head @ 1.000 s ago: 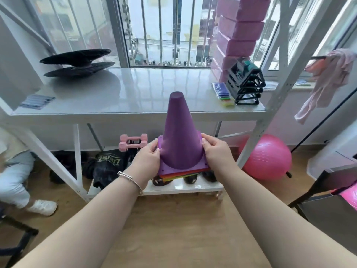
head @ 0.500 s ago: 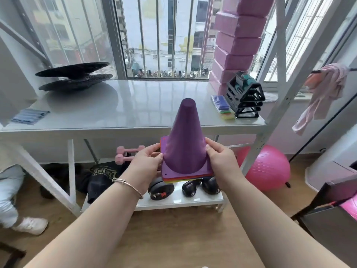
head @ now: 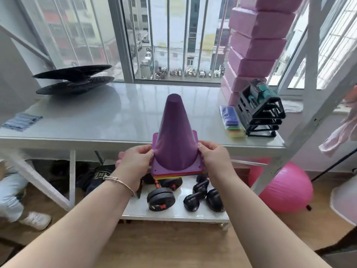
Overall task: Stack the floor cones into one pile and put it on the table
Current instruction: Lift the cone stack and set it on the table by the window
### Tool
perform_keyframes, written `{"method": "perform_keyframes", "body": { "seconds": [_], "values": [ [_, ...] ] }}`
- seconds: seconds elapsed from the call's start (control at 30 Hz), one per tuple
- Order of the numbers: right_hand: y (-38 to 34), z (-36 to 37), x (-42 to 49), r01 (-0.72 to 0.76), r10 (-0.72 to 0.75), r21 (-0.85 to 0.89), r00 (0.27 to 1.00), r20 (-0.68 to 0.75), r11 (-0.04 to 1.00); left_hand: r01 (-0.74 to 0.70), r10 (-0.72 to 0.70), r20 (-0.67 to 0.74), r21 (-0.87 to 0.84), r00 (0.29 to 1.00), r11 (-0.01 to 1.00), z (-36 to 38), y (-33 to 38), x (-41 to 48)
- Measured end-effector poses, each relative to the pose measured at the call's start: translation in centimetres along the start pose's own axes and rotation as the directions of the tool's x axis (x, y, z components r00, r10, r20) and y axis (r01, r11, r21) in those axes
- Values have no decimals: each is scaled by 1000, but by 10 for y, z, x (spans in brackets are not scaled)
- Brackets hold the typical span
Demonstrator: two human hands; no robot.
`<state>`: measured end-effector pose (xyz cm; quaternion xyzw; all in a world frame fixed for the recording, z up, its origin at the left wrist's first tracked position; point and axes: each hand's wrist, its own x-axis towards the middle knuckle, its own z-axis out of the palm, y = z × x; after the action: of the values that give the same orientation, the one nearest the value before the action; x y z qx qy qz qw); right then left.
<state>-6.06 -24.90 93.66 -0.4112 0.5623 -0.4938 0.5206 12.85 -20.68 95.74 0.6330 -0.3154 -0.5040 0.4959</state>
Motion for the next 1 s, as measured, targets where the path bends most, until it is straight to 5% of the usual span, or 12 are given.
{"method": "perform_keyframes", "body": {
  "seconds": [0.47, 1.0],
  "values": [
    [-23, -19, 110, -27, 26, 0, 994, 103, 1000, -9, 8, -105, -13, 994, 1000, 61, 25, 80],
    [-27, 36, 235, 5, -5, 2, 999, -50, 1000, -53, 55, -59, 37, 997, 998, 69, 60, 227]
  ]
}}
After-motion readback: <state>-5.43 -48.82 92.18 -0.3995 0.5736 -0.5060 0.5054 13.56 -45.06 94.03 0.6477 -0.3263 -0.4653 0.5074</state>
